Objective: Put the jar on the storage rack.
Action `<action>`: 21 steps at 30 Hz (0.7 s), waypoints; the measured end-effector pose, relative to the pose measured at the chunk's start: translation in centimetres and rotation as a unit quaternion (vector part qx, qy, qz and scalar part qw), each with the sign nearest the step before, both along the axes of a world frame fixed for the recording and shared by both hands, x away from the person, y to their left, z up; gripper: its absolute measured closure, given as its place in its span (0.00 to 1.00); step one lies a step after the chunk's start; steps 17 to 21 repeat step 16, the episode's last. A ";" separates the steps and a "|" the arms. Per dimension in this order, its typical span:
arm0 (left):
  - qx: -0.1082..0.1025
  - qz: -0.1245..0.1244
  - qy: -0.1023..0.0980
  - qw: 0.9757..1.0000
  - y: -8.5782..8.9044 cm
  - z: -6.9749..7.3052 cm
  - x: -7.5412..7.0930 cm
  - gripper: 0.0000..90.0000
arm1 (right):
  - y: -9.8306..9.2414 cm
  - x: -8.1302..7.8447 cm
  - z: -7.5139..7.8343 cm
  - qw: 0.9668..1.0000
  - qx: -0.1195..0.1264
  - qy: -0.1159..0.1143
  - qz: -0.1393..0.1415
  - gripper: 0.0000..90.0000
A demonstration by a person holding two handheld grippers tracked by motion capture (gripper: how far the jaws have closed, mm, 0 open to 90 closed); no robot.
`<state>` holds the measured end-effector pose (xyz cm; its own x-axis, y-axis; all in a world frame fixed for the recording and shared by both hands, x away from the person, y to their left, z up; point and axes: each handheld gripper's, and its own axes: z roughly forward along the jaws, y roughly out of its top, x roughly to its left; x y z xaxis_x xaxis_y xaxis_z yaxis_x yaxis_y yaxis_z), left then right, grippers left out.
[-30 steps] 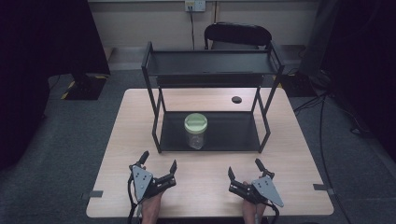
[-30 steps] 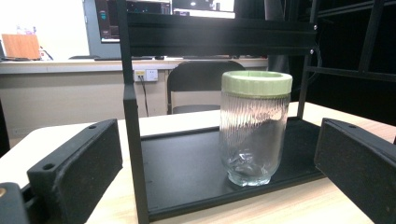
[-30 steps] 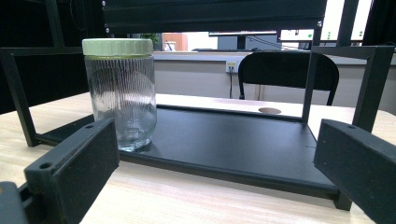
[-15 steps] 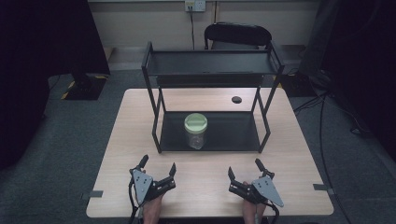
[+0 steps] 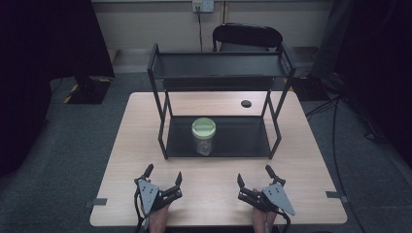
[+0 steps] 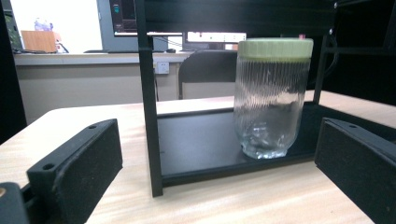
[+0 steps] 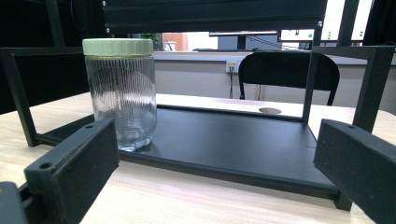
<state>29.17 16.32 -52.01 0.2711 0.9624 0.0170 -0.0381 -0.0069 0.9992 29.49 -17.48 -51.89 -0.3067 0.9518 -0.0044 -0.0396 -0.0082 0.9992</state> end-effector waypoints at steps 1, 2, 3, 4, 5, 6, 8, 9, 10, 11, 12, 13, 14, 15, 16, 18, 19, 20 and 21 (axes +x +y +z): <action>0.001 0.000 -0.003 1.000 0.0 0.0 0.0 0.00 | 0.0 0.0 0.0 1.000 0.000 0.000 0.000 0.00; 0.002 0.000 -0.003 1.000 0.0 0.0 0.0 0.00 | 0.0 0.0 0.0 1.000 0.000 0.000 0.001 0.00; 0.001 -0.001 -0.003 1.000 0.0 0.0 0.0 0.00 | 0.0 0.0 0.0 1.000 0.000 0.000 0.001 0.00; 0.001 0.000 -0.002 1.000 0.0 0.0 0.0 0.00 | 0.0 0.0 0.0 1.000 0.000 0.000 0.001 0.00; 0.000 0.003 -0.001 1.000 0.0 0.0 0.0 0.00 | 0.0 0.0 0.0 1.000 0.000 0.000 0.001 0.00; -0.001 0.005 -0.001 1.000 0.0 0.0 0.0 0.00 | 0.0 0.0 0.0 1.000 0.000 0.000 0.001 0.00; -0.004 0.007 0.001 1.000 0.0 0.0 0.0 0.00 | 0.0 0.0 0.0 1.000 0.000 0.000 0.001 0.00; -0.004 0.010 0.001 1.000 0.0 0.0 0.0 0.00 | 0.0 0.0 0.0 1.000 0.000 0.000 0.001 0.00; -0.003 0.013 0.001 1.000 0.0 0.0 0.0 0.00 | 0.0 0.0 0.0 1.000 0.000 0.000 0.002 0.00; -0.002 0.016 0.000 1.000 -0.1 0.0 0.0 0.00 | 0.0 0.0 0.0 1.000 0.000 0.000 0.003 0.00; -0.001 0.016 -0.002 1.000 -0.1 0.0 0.0 0.00 | 0.0 0.0 0.0 1.000 0.000 0.000 0.003 0.00; -0.001 0.015 -0.001 1.000 -0.1 0.0 0.0 0.00 | 0.0 0.0 0.0 1.000 0.000 0.000 0.003 0.00; -0.003 0.013 0.001 1.000 0.0 0.0 0.0 0.00 | 0.0 0.0 0.0 1.000 0.000 0.000 0.003 0.00; -0.005 0.012 0.003 1.000 0.0 0.0 0.1 0.00 | 0.0 0.0 0.0 1.000 0.000 0.000 0.003 0.00; -0.004 0.012 0.002 1.000 0.0 0.0 0.0 0.00 | 0.0 0.0 0.0 1.000 0.000 0.000 0.003 0.00; -0.004 0.012 0.002 1.000 0.0 0.0 0.0 0.00 | 0.0 0.0 0.0 1.000 0.000 0.000 0.003 0.00; -0.004 0.012 0.002 1.000 0.0 0.0 0.0 0.00 | 0.0 0.0 0.0 1.000 0.000 0.000 0.003 0.00; -0.004 0.012 0.002 1.000 0.0 0.0 0.0 0.00 | 0.0 0.0 0.0 1.000 0.000 0.000 0.003 0.00; -0.004 0.012 0.002 1.000 0.0 0.0 0.0 0.00 | 0.0 0.0 0.0 1.000 0.000 0.000 0.003 0.00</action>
